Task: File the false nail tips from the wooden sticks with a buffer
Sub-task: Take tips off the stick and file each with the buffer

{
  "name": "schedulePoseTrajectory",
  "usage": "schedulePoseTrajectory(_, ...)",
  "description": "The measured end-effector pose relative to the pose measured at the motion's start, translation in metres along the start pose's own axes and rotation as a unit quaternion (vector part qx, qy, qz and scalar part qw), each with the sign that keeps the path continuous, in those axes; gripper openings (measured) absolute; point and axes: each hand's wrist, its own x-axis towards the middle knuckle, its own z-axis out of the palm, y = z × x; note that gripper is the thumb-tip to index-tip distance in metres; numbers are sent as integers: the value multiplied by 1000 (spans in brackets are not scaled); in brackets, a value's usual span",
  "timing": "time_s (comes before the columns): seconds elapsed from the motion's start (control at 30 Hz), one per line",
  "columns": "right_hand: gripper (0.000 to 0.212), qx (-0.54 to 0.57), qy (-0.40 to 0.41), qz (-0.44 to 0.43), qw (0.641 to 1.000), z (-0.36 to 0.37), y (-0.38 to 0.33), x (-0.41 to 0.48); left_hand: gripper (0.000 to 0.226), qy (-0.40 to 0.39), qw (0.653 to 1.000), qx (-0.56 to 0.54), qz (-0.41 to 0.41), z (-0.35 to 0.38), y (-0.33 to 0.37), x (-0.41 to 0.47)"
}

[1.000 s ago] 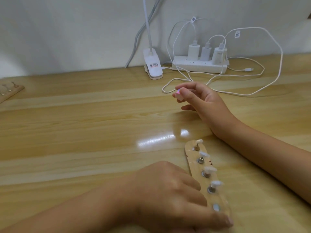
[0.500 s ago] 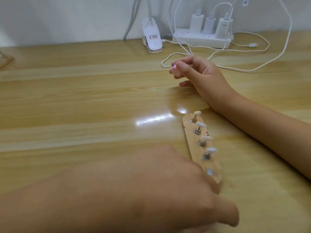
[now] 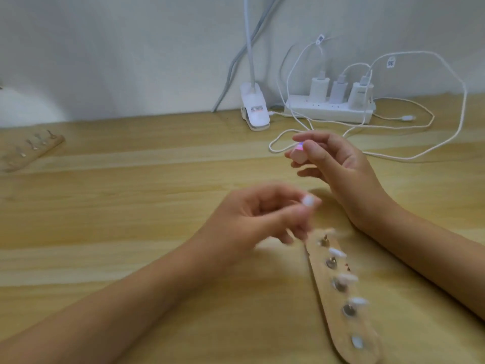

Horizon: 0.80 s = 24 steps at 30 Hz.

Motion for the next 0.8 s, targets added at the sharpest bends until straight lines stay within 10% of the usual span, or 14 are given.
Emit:
schedulePoseTrajectory(0.1, 34, -1, -8, -46, 999, 1, -3, -5, 22, 134, 989, -48, -43, -20, -9, 11)
schedulePoseTrajectory(0.43, 29, -238, -99, -238, 936, 8, 4, -13, 17, 155, 987, -23, -39, -20, -18, 14)
schedulePoseTrajectory(0.8, 42, 33, -113, 29, 993, 1, -1, -3, 11, 179, 980, -67, -52, -19, -19, 16)
